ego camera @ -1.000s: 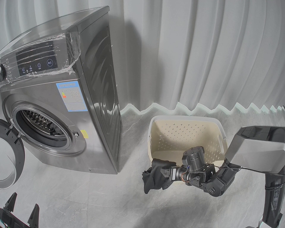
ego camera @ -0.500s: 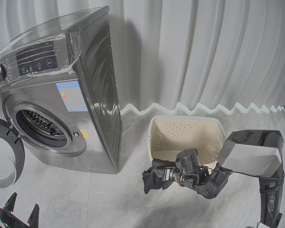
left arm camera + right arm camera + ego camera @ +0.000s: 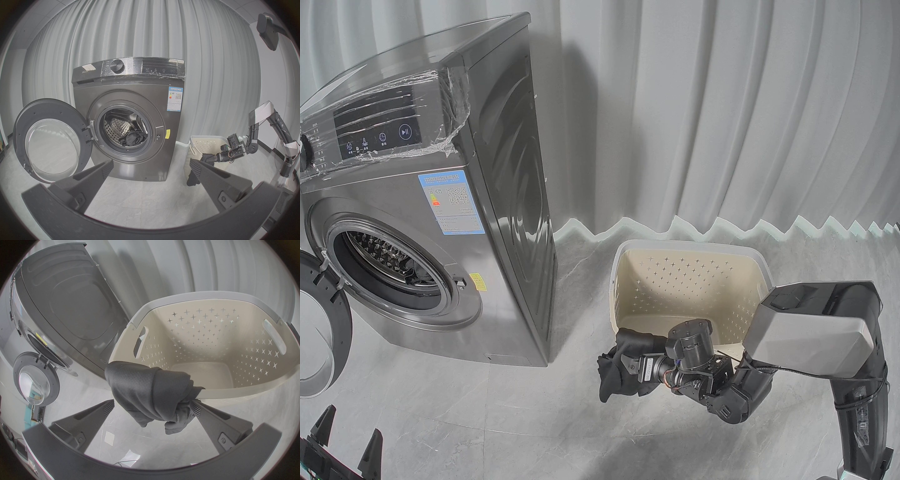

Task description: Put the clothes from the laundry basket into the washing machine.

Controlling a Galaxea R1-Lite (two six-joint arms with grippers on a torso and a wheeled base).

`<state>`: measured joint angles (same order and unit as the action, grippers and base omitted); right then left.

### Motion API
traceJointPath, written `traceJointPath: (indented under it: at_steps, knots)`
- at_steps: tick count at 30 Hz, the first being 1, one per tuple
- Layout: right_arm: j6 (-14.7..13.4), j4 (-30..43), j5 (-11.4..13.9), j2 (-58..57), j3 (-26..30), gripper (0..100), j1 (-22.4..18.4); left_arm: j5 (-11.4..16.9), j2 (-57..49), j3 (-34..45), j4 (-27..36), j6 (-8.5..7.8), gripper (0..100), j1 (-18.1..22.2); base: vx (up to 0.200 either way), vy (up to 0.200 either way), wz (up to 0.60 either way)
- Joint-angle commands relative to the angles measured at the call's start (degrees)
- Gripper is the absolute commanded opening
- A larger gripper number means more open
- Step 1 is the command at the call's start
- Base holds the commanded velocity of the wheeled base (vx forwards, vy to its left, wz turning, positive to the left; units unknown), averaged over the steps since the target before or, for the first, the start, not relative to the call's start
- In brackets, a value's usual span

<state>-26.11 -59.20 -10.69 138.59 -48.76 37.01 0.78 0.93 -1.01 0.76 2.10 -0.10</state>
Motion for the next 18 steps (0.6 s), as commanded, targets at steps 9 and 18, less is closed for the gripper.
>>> traceJointPath:
  at_steps: [9,18]
  knots:
    - [0.1,-1.5,0.0,0.8,0.2,0,0.2,-0.1,-0.8,0.7,0.0,0.01,100,0.0,0.0,0.0,0.0]
    - [0.3,-3.2,0.0,-3.9,4.8,0,1.7,-0.2,-0.8,0.7,-0.1,0.1,100,0.0,0.0,0.0,0.0]
